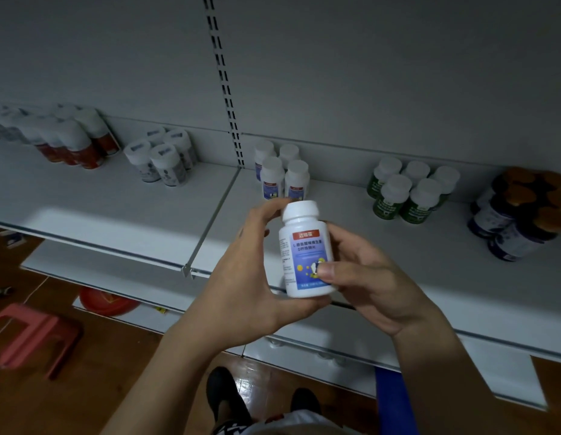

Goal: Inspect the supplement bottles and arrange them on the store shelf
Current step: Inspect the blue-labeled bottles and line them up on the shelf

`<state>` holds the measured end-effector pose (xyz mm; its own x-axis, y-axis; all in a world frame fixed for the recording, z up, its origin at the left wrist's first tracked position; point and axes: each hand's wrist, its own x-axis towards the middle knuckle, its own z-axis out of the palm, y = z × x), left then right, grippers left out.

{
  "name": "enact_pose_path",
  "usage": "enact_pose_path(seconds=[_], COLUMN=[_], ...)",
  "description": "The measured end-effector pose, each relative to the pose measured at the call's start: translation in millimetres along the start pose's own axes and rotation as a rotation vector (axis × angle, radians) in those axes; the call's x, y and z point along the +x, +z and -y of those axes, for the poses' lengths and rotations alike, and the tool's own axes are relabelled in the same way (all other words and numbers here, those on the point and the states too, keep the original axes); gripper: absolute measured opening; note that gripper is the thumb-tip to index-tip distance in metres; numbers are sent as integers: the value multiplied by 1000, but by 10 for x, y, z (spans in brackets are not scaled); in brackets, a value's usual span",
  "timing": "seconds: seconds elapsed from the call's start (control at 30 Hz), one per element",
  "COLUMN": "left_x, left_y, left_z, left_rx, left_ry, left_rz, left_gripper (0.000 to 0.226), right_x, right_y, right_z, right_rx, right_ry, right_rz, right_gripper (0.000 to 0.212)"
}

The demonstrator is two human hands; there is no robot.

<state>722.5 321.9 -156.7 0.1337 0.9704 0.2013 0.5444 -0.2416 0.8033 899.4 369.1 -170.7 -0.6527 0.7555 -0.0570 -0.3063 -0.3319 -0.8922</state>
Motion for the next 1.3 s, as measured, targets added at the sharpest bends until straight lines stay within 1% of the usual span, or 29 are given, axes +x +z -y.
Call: enact_pose_path(seconds=[0.2, 0.3, 0.5, 0.7, 0.93, 1.1, 1.2, 1.3], left_x=[7, 23, 77, 97, 125, 108, 109, 129], left_y=[7, 26, 91, 211, 362, 423, 441, 455], left_z=[50, 58, 41, -23, -13, -39, -77, -108], left_rx=[-11, -19, -14, -37, 23, 47, 31, 80], left_ry=[-4, 0, 26, 14, 47, 66, 52, 99], left_rz=[1, 1, -10, 26, 53, 29, 33, 32], left_gripper=[92, 94, 97, 94, 99, 102, 106, 106], right_x=[34, 40, 22, -35, -124, -182, -191, -187], right_y=[-25, -66, -172, -284, -380, -418, -421, -429], right_z=[-82, -78, -49, -10, -4, 3, 10, 20], right_rx=[7, 14, -8, 32, 76, 40, 22, 7], right_ry=[52, 54, 39, 27, -13, -16, -26, -25], right_rz=[-33, -50, -38, 2, -8, -11, 6, 17], right_gripper=[51, 44, 45, 48, 50, 47, 51, 54])
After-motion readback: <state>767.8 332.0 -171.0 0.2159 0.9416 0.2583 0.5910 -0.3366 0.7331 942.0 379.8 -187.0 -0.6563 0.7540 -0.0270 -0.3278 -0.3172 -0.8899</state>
